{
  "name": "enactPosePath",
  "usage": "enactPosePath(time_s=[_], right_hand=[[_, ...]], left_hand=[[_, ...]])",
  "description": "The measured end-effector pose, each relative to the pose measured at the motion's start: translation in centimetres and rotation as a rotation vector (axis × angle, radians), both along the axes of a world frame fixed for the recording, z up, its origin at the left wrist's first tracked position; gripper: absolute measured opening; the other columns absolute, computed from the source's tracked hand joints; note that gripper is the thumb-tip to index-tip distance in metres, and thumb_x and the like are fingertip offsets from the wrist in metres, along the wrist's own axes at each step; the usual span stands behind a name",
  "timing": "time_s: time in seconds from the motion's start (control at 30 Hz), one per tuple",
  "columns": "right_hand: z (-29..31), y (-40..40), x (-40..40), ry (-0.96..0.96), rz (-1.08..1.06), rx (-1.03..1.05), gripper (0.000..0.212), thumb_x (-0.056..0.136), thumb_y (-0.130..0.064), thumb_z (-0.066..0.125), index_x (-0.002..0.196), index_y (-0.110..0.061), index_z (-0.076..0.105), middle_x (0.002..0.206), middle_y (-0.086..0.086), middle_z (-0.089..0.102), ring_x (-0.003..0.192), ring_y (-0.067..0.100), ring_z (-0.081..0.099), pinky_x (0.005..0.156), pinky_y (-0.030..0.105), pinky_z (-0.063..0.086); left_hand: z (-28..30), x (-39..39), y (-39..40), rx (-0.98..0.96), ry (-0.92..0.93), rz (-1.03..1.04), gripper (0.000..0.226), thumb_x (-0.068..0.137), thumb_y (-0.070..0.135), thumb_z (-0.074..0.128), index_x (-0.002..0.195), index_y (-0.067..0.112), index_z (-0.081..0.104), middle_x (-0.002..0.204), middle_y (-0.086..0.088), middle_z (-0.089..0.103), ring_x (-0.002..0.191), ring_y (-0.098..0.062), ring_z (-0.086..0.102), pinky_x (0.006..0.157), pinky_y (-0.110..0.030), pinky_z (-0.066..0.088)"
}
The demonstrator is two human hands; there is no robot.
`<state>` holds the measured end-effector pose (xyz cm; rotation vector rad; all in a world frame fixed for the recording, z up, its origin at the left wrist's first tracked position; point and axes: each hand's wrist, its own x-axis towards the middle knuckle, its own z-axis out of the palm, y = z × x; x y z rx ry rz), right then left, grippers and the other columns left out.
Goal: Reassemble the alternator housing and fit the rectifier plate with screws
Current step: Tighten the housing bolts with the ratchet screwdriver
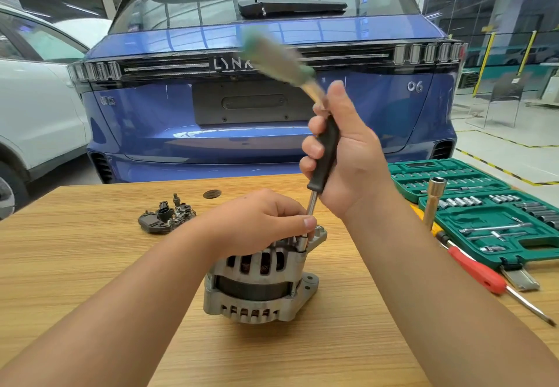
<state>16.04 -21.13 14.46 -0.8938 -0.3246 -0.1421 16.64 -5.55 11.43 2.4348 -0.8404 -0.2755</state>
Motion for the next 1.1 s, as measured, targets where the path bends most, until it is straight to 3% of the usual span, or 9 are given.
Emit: enactPosePath(time_s=[0.07,0.17,0.27,0.37,0.5,0.63,0.8,0.97,1.1], right_hand=[[0.2,-0.6,0.1,0.064,-0.06,-0.062,0.022,0.087,-0.04,0.074,0.09,-0.021,0.063,0.063,-0.009,0.049,0.048,0.006,0.04,0.044,0.021,0.037],[0.5,-1.2,-0.1,0.107,0.115,-0.064,0.021,0.087,-0.032,0.07,0.102,-0.02,0.061,0.066,-0.01,0.052,0.052,0.005,0.044,0.051,0.02,0.038],[0.3,-0.7,-0.3,0.04,0.255,0.03,0.025,0.081,-0.025,0.067,0.105,-0.026,0.059,0.076,-0.01,0.059,0.059,0.006,0.049,0.059,0.022,0.038],[-0.1,0.5,-0.5,-0.095,0.133,-0.018,0.028,0.097,-0.014,0.059,0.116,-0.034,0.061,0.08,-0.005,0.066,0.061,0.009,0.055,0.056,0.023,0.042],[-0.3,1.1,-0.8,-0.262,-0.075,-0.113,0.037,0.103,-0.008,0.052,0.12,-0.04,0.061,0.082,-0.001,0.064,0.061,0.011,0.053,0.051,0.024,0.044],[-0.4,0.7,-0.8,-0.275,0.098,-0.024,0.038,0.101,-0.017,0.04,0.127,-0.036,0.059,0.088,0.005,0.064,0.064,0.017,0.049,0.056,0.03,0.037],[-0.4,-0.1,-0.5,-0.213,0.298,0.04,0.047,0.09,-0.055,0.043,0.127,-0.034,0.062,0.092,0.004,0.065,0.067,0.019,0.052,0.061,0.031,0.038],[-0.3,0.1,-0.4,-0.142,0.262,0.004,0.054,0.087,-0.061,0.054,0.126,-0.024,0.056,0.09,-0.002,0.062,0.067,0.014,0.052,0.06,0.028,0.04],[0.2,0.3,-0.4,-0.008,-0.007,-0.067,0.031,0.095,-0.05,0.062,0.099,-0.02,0.06,0.072,-0.008,0.056,0.053,0.009,0.046,0.05,0.024,0.038]], left_hand=[[0.2,-0.2,-0.1,0.003,0.0,-0.005,0.026,0.097,0.063,0.051,0.081,0.054,0.07,0.086,0.016,0.07,0.08,-0.003,0.063,0.078,-0.035,0.054],[0.3,-0.4,0.0,0.0,0.0,0.004,0.027,0.098,0.061,0.051,0.088,0.049,0.072,0.089,0.005,0.071,0.084,-0.014,0.064,0.082,-0.044,0.055],[0.2,-0.4,0.0,0.005,-0.01,0.016,0.028,0.097,0.061,0.052,0.09,0.043,0.072,0.082,0.003,0.068,0.074,-0.013,0.063,0.075,-0.042,0.054],[0.2,-0.3,0.0,0.007,-0.008,0.038,0.037,0.095,0.061,0.055,0.083,0.029,0.069,0.067,0.009,0.057,0.061,-0.005,0.052,0.066,-0.035,0.047],[0.3,-0.5,0.0,-0.002,0.004,0.03,0.036,0.095,0.06,0.055,0.079,0.03,0.068,0.066,0.012,0.058,0.061,-0.005,0.054,0.066,-0.035,0.047],[0.3,-0.6,0.2,-0.034,0.013,-0.003,0.031,0.098,0.054,0.056,0.096,0.027,0.071,0.099,-0.007,0.071,0.093,-0.026,0.068,0.091,-0.054,0.054],[0.2,-0.3,0.2,-0.034,0.007,0.002,0.024,0.098,0.054,0.057,0.087,0.034,0.066,0.07,0.01,0.058,0.064,-0.003,0.052,0.068,-0.035,0.047],[0.3,-0.3,0.2,-0.029,0.011,0.002,0.024,0.097,0.056,0.057,0.092,0.035,0.069,0.087,0.001,0.07,0.081,-0.018,0.065,0.08,-0.044,0.055],[0.3,-0.3,0.0,0.003,-0.008,-0.001,0.032,0.097,0.059,0.055,0.09,0.032,0.07,0.082,0.003,0.068,0.075,-0.017,0.062,0.076,-0.044,0.054]])
